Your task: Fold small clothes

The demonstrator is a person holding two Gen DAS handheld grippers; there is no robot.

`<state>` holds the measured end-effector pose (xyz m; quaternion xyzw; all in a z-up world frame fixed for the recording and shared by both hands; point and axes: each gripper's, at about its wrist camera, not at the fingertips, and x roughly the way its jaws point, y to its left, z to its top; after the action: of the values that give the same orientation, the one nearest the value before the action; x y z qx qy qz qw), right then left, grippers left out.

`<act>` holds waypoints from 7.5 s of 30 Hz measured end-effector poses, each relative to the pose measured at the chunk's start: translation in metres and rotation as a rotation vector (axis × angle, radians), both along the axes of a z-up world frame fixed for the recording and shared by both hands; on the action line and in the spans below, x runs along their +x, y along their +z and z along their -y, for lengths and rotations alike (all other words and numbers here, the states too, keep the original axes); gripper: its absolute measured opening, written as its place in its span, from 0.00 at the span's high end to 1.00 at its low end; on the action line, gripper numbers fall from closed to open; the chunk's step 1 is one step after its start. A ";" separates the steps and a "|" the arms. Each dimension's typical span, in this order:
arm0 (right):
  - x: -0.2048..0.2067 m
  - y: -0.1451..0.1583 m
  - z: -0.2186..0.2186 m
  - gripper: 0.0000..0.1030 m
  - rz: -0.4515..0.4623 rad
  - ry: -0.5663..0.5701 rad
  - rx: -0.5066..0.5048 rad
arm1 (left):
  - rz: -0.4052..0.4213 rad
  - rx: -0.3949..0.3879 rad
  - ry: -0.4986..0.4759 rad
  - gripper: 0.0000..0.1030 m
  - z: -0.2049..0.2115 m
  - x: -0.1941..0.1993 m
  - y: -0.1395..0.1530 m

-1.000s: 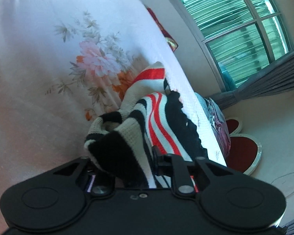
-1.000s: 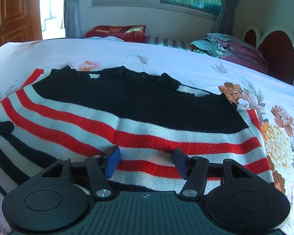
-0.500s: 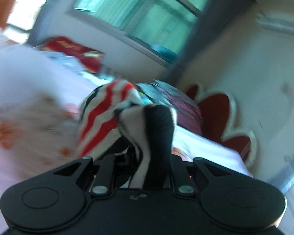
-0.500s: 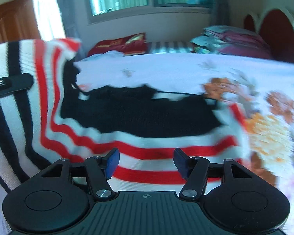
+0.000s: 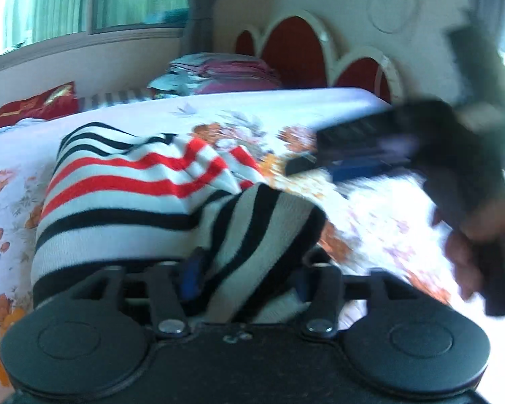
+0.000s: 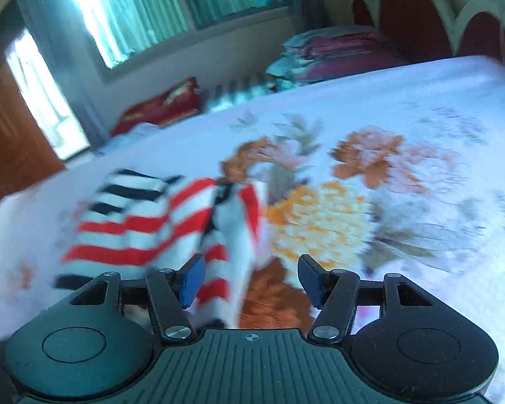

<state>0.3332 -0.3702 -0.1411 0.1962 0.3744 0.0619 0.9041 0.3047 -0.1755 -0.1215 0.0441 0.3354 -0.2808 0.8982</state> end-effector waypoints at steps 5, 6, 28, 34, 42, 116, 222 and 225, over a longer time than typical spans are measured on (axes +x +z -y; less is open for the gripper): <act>0.023 -0.005 -0.024 0.41 -0.043 0.111 0.135 | -0.012 -0.023 0.014 0.42 -0.029 -0.016 0.016; 0.028 -0.009 -0.029 0.41 -0.061 0.123 0.146 | -0.005 -0.039 0.043 0.42 -0.037 -0.017 0.020; 0.022 0.007 -0.056 0.82 0.085 0.059 -0.014 | -0.044 -0.181 0.337 0.42 -0.117 0.048 0.033; 0.007 -0.026 -0.048 0.82 0.018 -0.027 -0.071 | -0.092 -0.160 0.249 0.42 -0.088 0.057 0.015; 0.001 -0.031 -0.034 0.72 -0.014 -0.102 0.000 | -0.149 -0.154 0.234 0.35 -0.088 0.067 -0.006; 0.083 -0.047 0.005 0.74 -0.096 -0.192 0.062 | -0.283 -0.135 0.334 0.26 -0.072 0.170 -0.024; 0.001 -0.016 -0.005 0.33 -0.120 -0.108 0.116 | -0.370 -0.174 0.256 0.24 -0.090 0.105 -0.004; 0.020 -0.031 0.006 0.33 -0.149 -0.075 0.184 | -0.379 -0.161 0.260 0.22 -0.085 0.112 -0.010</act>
<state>0.3534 -0.3767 -0.1719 0.2965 0.4258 0.0472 0.8535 0.4169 -0.0902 -0.1314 -0.1246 0.4773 -0.1920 0.8484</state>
